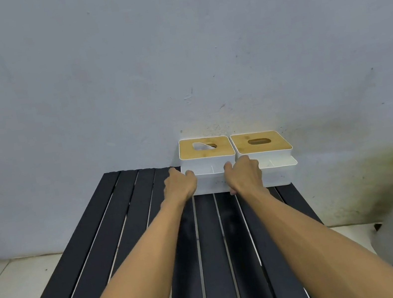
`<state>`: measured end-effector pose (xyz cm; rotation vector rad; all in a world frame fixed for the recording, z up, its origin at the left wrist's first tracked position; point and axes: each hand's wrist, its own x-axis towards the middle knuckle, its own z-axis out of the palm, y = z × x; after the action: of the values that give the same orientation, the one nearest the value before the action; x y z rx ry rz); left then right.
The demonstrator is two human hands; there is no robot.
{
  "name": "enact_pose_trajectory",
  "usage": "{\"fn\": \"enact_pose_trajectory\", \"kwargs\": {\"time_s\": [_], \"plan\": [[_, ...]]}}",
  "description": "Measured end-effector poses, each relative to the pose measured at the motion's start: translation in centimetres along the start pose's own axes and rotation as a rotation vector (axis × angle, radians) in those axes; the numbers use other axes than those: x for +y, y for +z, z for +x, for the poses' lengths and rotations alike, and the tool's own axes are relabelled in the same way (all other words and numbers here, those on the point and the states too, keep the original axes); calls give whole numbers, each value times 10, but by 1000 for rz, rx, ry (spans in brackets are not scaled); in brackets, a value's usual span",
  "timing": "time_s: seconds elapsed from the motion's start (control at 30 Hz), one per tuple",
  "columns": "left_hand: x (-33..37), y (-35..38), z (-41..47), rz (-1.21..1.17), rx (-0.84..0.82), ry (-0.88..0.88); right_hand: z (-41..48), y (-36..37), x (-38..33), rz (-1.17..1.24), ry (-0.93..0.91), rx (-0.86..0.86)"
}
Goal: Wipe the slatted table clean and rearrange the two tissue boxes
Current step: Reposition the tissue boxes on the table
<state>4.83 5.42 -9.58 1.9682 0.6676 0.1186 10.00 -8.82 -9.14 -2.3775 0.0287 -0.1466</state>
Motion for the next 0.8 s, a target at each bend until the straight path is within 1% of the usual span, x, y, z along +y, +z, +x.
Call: {"fn": "enact_pose_trajectory", "kwargs": {"time_s": [0.07,0.23,0.33,0.47,0.63,0.73,0.8], "plan": [[-2,4,10,-25,18,-30,5,5,2,-31,-16,21],[-5,14,25,-185,74,-34,15,13,2,-58,-18,60],[-7,17,30,-250,140,-18,17,11,3,-23,20,63],[-11,12,28,-264,187,39,14,10,0,39,37,61],[-22,-24,22,-242,265,147,-3,10,-20,133,-75,23],[-31,-56,22,-224,308,158,-10,23,-41,167,-128,-6],[-38,-75,27,-227,309,125,-16,35,-55,169,-154,-33]]}}
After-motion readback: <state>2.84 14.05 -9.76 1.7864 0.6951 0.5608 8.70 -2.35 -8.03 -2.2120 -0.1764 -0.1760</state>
